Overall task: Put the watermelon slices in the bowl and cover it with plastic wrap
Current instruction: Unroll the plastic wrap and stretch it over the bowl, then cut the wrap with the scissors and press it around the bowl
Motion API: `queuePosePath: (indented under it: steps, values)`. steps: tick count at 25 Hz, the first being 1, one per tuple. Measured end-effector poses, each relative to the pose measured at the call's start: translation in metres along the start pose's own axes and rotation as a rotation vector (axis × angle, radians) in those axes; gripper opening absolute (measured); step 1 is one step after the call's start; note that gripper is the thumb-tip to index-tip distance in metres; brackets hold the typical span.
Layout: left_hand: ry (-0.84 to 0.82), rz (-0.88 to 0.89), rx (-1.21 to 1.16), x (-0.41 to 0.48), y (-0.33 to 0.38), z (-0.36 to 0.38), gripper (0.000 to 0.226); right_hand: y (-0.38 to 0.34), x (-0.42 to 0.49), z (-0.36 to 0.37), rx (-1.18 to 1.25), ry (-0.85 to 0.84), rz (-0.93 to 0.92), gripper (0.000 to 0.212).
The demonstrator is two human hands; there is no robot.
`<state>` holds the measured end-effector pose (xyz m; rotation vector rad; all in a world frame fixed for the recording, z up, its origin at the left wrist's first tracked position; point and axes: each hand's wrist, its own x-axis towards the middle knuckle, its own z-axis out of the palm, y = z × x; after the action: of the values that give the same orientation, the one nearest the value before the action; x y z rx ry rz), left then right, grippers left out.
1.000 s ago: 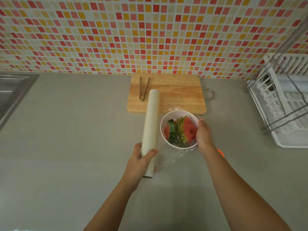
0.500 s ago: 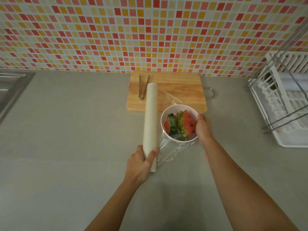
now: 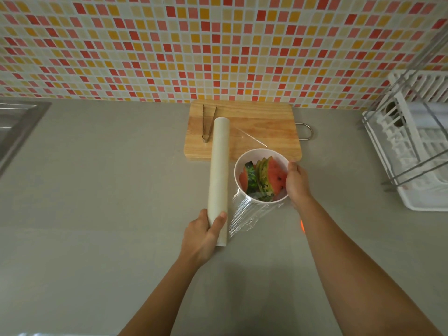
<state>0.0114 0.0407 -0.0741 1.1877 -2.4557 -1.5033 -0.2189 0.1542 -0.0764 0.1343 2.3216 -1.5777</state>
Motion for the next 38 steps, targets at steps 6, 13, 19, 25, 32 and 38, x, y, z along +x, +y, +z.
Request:
queuePosePath:
  steps: [6, 13, 19, 25, 32, 38]
  values:
    - [0.058, 0.043, 0.048, -0.003, 0.001, 0.003, 0.06, 0.0, 0.001, 0.0, -0.026, -0.004, 0.002, 0.051]
    - [0.022, 0.001, 0.008, 0.0, 0.0, 0.001, 0.056, 0.001, 0.001, -0.001, -0.027, -0.002, -0.02, 0.05]
    - [-0.011, 0.015, 0.008, 0.006, -0.005, -0.001, 0.044, -0.012, 0.002, -0.009, -0.083, -0.099, 0.083, 0.058]
    - [0.023, 0.047, 0.012, 0.007, -0.005, -0.002, 0.045, -0.016, -0.011, -0.066, -0.595, -0.003, -0.064, 0.042]
    - [0.03, 0.061, -0.017, 0.006, -0.007, 0.002, 0.051, 0.024, -0.054, -0.103, -0.922, -0.083, 0.078, 0.035]
    - [0.015, 0.056, -0.031, 0.006, -0.005, 0.001, 0.053, 0.035, -0.069, -0.095, -0.88, 0.038, -0.106, 0.043]
